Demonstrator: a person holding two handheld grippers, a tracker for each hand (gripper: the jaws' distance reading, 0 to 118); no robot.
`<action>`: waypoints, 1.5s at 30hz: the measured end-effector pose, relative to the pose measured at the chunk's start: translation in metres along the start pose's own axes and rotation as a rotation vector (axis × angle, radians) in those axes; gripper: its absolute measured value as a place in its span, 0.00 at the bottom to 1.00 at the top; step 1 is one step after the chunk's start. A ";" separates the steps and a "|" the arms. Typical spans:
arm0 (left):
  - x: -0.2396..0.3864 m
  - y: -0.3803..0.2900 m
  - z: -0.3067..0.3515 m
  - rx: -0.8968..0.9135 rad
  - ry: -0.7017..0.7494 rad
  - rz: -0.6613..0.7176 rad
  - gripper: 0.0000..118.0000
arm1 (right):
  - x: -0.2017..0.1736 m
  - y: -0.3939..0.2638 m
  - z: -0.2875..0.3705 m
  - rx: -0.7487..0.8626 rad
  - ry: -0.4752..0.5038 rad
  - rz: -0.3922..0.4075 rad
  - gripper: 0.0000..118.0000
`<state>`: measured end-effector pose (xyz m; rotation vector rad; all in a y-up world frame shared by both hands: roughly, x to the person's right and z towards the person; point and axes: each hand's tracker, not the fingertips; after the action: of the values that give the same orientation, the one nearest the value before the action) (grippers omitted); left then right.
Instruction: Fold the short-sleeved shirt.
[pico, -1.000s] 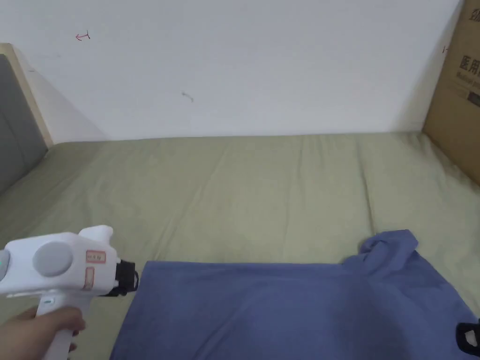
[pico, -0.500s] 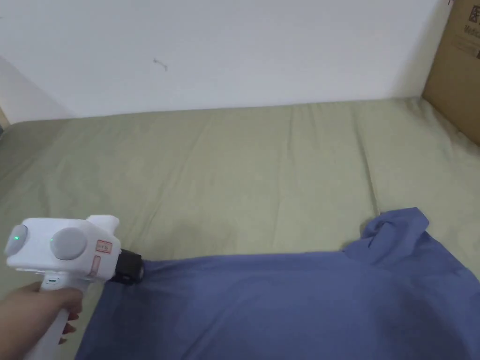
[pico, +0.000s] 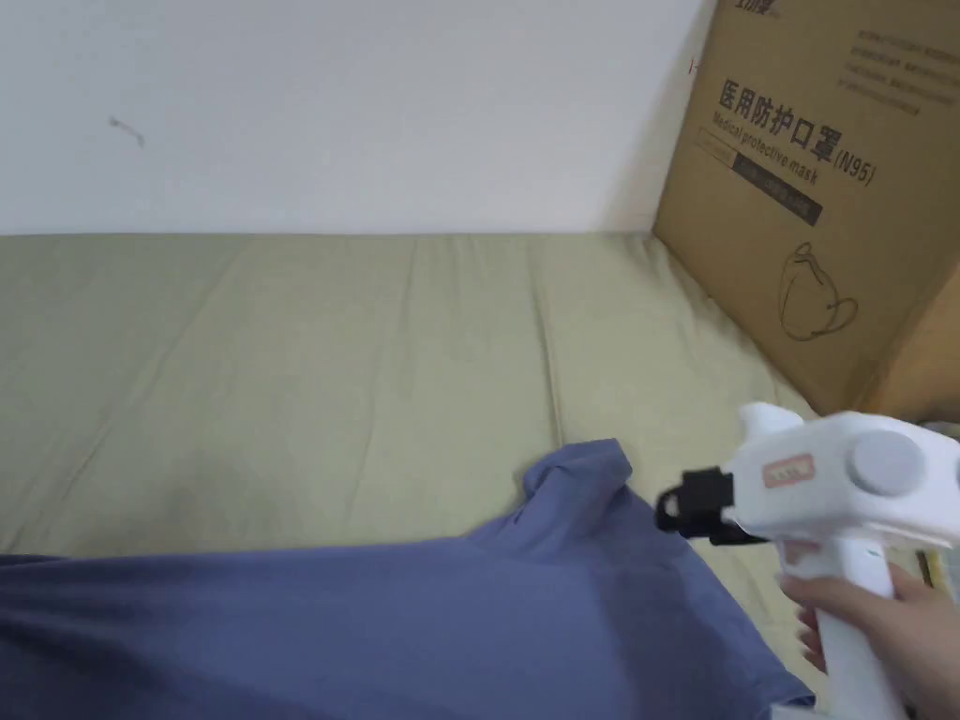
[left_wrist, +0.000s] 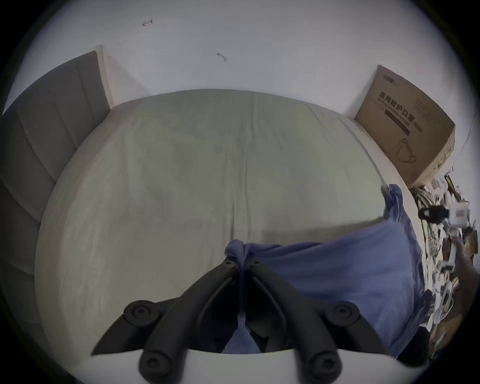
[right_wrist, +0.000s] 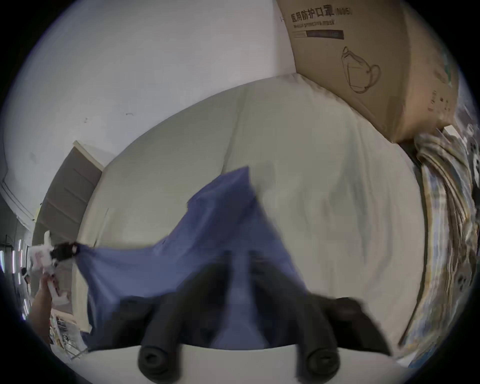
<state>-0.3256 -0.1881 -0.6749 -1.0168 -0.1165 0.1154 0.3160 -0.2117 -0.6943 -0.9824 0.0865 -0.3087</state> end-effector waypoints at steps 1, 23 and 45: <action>0.001 -0.003 0.001 -0.002 0.017 -0.006 0.00 | 0.003 0.011 -0.016 -0.024 -0.056 0.006 0.77; 0.018 -0.027 0.067 0.110 0.003 0.020 0.00 | -0.041 0.010 0.051 0.065 -0.039 0.133 0.00; 0.087 0.072 0.376 0.612 0.040 -0.139 0.00 | -0.167 0.117 0.424 0.569 -0.083 0.285 0.00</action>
<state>-0.2991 0.1785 -0.5371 -0.3979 -0.1053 0.0007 0.2714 0.2390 -0.5672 -0.4082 0.0566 -0.0215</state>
